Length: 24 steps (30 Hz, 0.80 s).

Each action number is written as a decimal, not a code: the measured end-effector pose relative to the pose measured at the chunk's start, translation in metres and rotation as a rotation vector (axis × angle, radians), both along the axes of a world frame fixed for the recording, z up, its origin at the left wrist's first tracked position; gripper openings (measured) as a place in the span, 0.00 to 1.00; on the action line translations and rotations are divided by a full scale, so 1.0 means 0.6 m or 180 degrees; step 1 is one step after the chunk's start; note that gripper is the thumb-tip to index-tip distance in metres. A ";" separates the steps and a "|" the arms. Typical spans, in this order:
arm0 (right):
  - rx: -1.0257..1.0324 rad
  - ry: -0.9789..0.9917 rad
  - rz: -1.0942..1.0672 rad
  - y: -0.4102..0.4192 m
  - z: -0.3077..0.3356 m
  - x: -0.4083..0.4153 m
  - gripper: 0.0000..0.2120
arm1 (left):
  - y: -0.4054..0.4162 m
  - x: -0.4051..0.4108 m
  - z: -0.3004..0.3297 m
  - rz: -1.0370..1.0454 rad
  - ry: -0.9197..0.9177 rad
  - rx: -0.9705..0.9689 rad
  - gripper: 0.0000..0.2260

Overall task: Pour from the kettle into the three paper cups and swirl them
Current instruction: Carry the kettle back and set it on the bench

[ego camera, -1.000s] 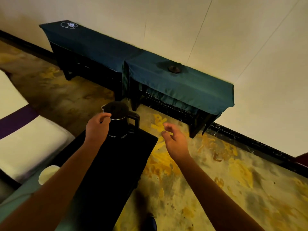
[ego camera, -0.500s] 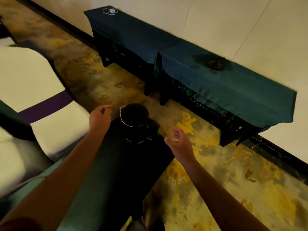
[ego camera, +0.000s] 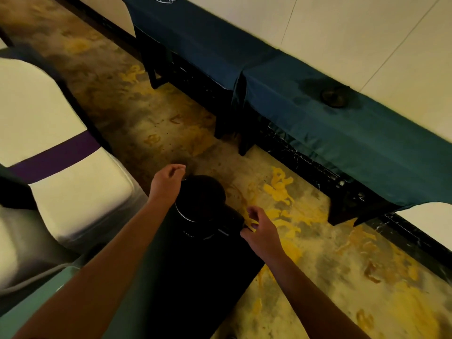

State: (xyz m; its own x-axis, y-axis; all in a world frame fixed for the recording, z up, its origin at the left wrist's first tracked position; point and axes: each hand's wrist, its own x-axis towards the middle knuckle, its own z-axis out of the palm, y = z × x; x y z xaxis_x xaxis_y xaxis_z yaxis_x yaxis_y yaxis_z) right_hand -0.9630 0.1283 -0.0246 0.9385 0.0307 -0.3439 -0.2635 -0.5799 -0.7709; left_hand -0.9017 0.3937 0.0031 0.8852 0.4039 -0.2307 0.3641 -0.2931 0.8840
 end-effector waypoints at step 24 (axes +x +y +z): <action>0.1227 0.0953 -0.0216 0.050 -0.039 0.010 0.15 | -0.021 0.006 -0.001 -0.0116 0.0205 -0.0851 0.13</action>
State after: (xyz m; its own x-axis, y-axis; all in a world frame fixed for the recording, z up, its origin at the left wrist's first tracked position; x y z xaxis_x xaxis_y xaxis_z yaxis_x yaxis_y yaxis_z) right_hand -0.9573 0.1583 -0.0479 0.8046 0.1508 -0.5744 -0.5335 -0.2413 -0.8106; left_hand -0.8981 0.3812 0.0028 0.8781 0.2891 -0.3812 0.4156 -0.0664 0.9071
